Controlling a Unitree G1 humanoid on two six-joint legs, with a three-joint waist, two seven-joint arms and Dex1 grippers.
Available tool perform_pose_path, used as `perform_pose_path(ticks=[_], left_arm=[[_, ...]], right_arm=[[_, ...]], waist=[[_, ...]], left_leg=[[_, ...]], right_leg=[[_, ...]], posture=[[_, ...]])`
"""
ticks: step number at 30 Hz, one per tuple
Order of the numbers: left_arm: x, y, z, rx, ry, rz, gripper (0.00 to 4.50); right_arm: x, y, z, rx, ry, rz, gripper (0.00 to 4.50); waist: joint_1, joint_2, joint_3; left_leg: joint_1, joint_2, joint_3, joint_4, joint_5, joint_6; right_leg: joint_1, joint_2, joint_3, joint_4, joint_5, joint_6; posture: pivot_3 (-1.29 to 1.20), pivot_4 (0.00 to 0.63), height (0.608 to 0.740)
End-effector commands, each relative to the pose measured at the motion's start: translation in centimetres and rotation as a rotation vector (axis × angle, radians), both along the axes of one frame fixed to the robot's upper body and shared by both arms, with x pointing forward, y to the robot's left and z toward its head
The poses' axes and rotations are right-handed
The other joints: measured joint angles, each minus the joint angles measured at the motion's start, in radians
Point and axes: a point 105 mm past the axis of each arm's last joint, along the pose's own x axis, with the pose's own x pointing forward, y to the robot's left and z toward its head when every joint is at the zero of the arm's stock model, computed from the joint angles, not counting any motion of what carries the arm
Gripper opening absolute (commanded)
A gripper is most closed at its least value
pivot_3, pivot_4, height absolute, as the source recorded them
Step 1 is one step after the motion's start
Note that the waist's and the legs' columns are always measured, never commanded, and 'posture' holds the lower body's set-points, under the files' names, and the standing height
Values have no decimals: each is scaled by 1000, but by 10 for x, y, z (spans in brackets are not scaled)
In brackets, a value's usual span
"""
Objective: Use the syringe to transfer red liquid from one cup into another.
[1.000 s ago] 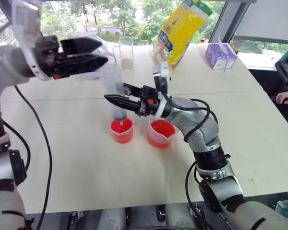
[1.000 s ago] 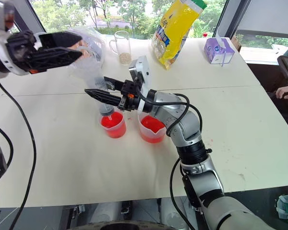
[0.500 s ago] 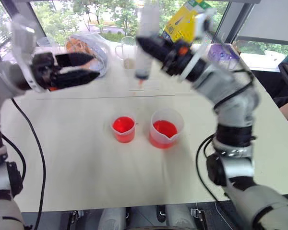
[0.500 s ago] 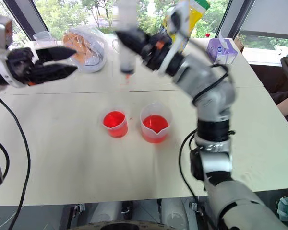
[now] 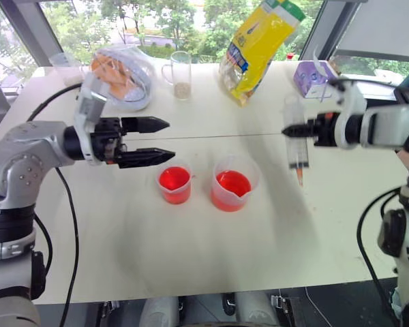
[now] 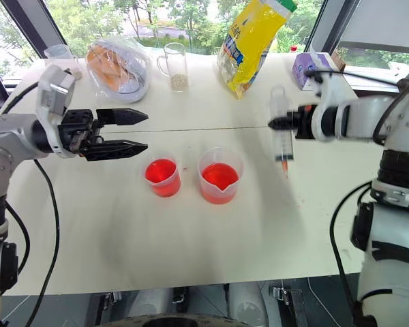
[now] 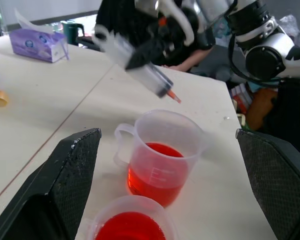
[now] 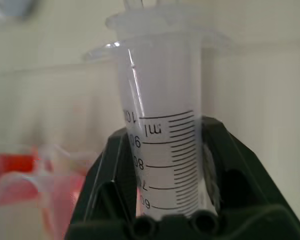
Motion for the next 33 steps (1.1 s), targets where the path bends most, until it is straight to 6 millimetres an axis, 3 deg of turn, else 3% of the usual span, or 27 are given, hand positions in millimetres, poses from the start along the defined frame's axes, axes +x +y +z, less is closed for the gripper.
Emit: perform_pose_path(ticks=[1,4,10,15,16,20,24,28,33], left_arm=[[-8,-6,-1,21,-24,-28,4449],[-12,-8,-8,57,-19,-30,4449],[-17,-9,-12,84,-14,-37,4449],[-18,-9,-14,110,-18,-41,4500],[-18,-9,-14,110,-18,-43,4500],[-17,-11,-12,110,-26,-54,4500],[-18,-12,-10,111,-34,-64,4500],[-18,-11,-9,118,-46,-73,4500],[-18,-10,-10,118,-47,-75,4500]], right_arm=[[-8,-13,-22,-31,75,-34,1377],[-14,-24,-52,-67,163,-81,1377],[-18,-26,-72,-78,209,-94,1377],[-20,-24,-73,-76,198,-72,3762],[-21,-23,-70,-75,185,-60,4400],[-25,-24,-54,-129,116,-22,4400],[-41,-21,-22,-200,5,84,4400],[-79,-9,20,-246,-117,281,4400],[-115,4,32,-273,-127,436,4400]], waist=[[-1,0,0],[3,0,0],[3,0,0],[4,0,0],[4,0,0],[6,0,0],[5,0,0],[7,0,0],[5,-1,0]], left_leg=[[0,0,0,0,0,0],[0,1,0,0,0,0],[0,1,0,1,0,0],[0,0,0,1,0,0],[0,0,0,1,0,0],[0,0,0,1,0,0],[0,0,-1,1,0,0],[0,1,-1,0,0,0],[0,1,-1,0,0,0]], right_leg=[[0,0,0,0,0,0],[0,1,0,0,0,0],[0,1,1,0,0,0],[0,1,1,0,0,0],[0,1,1,0,0,0],[0,1,1,0,0,0],[0,1,1,0,0,0],[0,1,0,-1,-1,1],[1,1,0,-1,-1,1]], posture=[[0,150,740],[0,150,740],[0,150,740],[0,150,740],[0,150,740],[0,150,740],[0,150,740],[0,150,740],[0,150,740]])
